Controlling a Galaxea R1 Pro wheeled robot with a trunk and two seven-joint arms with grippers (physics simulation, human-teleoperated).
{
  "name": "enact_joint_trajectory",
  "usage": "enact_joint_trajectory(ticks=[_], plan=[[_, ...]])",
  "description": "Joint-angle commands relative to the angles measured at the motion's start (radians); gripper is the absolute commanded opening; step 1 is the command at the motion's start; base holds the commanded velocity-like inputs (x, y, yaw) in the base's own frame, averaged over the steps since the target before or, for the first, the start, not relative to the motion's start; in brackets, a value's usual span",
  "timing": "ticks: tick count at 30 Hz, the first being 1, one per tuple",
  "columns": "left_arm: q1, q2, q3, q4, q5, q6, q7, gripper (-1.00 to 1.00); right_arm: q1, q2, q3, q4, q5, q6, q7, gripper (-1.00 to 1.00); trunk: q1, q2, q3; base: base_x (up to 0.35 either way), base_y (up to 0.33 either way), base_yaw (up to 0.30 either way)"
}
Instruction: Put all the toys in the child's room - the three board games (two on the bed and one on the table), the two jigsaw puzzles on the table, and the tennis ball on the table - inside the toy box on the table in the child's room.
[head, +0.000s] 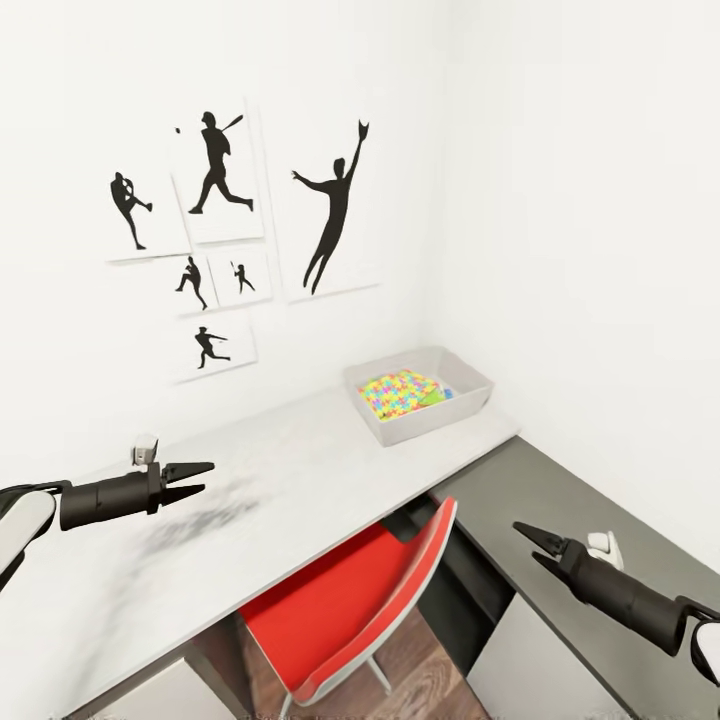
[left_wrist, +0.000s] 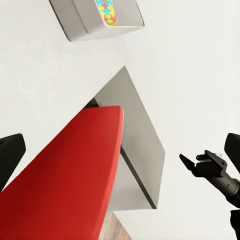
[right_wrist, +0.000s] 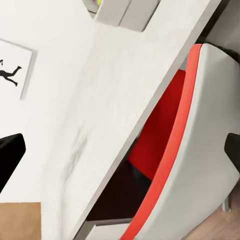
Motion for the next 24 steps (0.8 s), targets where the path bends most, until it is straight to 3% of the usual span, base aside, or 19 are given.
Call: enact_joint_trajectory(ticks=[1,12,24], plan=[[-0.001,0.001,-0.001,0.001,-0.002,0.002,-0.005,1.00,-0.001,0.001,-0.002,0.000,0.008,0.005,0.008,1.00,0.000,-0.002,-0.002,-0.096,0.160,-0.044],[-0.001,0.001,0.000,0.001,-0.002,0.002,-0.005,1.00,-0.001,0.002,0.000,-0.001,0.009,0.003,0.008,1.00,0.000,-0.002,-0.002,-0.119,0.140,-0.210],[-0.001,0.001,0.001,0.001,-0.002,0.002,-0.005,1.00,-0.001,0.014,-0.004,-0.002,0.009,0.004,0.008,1.00,0.000,-0.002,0.007,-0.101,0.023,-0.140]])
